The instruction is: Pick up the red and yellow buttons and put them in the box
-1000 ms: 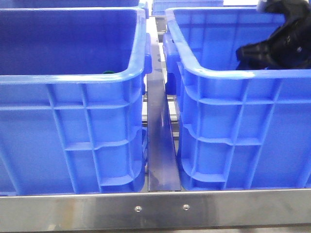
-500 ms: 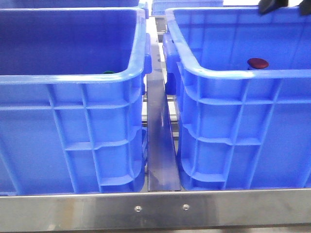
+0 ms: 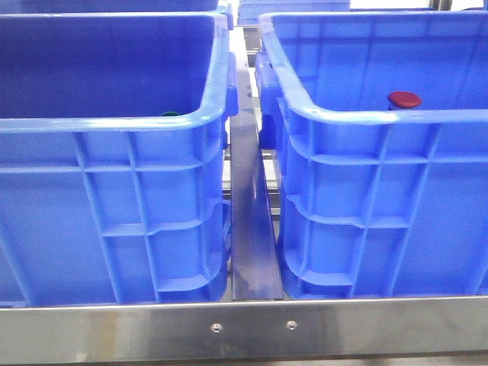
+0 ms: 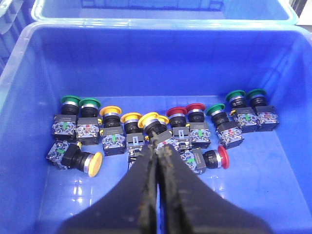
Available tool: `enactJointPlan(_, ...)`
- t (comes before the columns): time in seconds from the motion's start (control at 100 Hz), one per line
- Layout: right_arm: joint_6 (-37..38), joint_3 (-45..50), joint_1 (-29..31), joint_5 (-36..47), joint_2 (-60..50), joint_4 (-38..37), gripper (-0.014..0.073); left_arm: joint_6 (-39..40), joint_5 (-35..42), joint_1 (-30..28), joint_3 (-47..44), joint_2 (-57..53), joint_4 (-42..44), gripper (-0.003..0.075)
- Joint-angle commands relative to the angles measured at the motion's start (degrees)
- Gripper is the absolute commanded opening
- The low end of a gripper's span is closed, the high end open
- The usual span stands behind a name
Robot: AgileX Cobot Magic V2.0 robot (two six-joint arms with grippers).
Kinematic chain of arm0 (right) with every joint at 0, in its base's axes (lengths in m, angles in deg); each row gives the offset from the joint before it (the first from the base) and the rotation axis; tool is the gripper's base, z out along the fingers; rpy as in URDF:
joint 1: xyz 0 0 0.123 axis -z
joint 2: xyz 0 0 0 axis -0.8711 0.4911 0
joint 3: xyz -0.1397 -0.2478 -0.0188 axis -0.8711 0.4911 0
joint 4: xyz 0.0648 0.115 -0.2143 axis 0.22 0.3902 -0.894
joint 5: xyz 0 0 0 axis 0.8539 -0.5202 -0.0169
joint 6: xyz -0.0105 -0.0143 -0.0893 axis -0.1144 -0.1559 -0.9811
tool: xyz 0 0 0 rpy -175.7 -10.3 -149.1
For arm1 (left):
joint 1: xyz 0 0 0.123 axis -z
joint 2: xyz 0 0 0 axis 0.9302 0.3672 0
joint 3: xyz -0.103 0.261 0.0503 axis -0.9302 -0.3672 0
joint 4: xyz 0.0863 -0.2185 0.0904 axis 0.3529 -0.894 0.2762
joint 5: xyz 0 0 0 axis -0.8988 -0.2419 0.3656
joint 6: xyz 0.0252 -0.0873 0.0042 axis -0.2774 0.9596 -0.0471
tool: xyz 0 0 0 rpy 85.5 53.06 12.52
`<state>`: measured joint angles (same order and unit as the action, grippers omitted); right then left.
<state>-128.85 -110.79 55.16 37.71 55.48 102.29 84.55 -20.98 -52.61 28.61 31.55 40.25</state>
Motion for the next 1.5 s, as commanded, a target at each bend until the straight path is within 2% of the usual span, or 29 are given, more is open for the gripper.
enactJointPlan(0.0, -0.63, 1.34, 0.08, -0.73, -4.88, 6.12, 0.0591, 0.45, 3.80, -0.13, 1.44, 0.08, 0.15, -0.0019)
enactJointPlan(0.07, -0.63, 3.27, 0.08, 0.00, -8.24, 6.12, 0.0565, 0.45, 3.80, -0.13, 1.44, 0.08, 0.15, -0.0019)
enactJointPlan(0.14, -0.63, 4.41, 0.08, 0.00, -10.90, 6.12, 0.0496, 0.45, 3.80, -0.13, 1.44, 0.08, 0.15, -0.0019)
enactJointPlan(0.4, -0.63, 4.73, 0.08, 0.00, -13.23, 6.12, 0.0033, 0.45, 3.80, -0.13, 1.44, 0.08, 0.15, -0.0019)
enactJointPlan(0.5, -0.63, 4.73, 0.08, 0.00, -13.17, 6.12, -0.0104, 0.45, 3.80, -0.13, 1.44, 0.08, 0.15, -0.0018)
enactJointPlan(0.63, -0.63, 4.73, 0.08, -0.94, -13.17, 6.12, -0.0097, 0.45, 3.80, -0.13, 1.44, 0.08, 0.15, -0.0011)
enactJointPlan(0.73, -0.63, 4.73, 0.08, -1.81, -13.17, 6.12, -0.0097, 0.45, 3.80, -0.13, 1.44, 0.08, 0.06, 0.0057)
enactJointPlan(0.82, -0.63, 4.73, 0.08, -2.18, -13.17, 6.12, -0.0097, 0.45, 3.80, -0.13, 1.44, 0.08, 0.06, 0.0193)
enactJointPlan(0.99, -0.63, 4.73, 0.08, -2.18, -13.17, 6.12, -0.0097, 0.45, 3.90, -0.13, 1.44, 1.18, -1.01, 0.0564)
enactJointPlan(1.06, -0.63, 4.73, 0.08, -2.18, -13.17, 6.12, -0.0097, 0.45, 3.90, -0.13, 1.44, 2.39, -1.16, 0.0636)
enactJointPlan(1.31, -0.63, 4.73, 0.08, -2.18, -13.17, 6.12, -0.0097, 0.59, 4.19, -0.13, 3.66, 11.96, -6.10, 0.0640)
enactJointPlan(1.49, -0.63, 4.73, 0.08, -2.18, -13.17, 6.12, -0.0097, 8.03, 5.47, -0.13, 8.81, 22.80, -6.99, 0.0639)
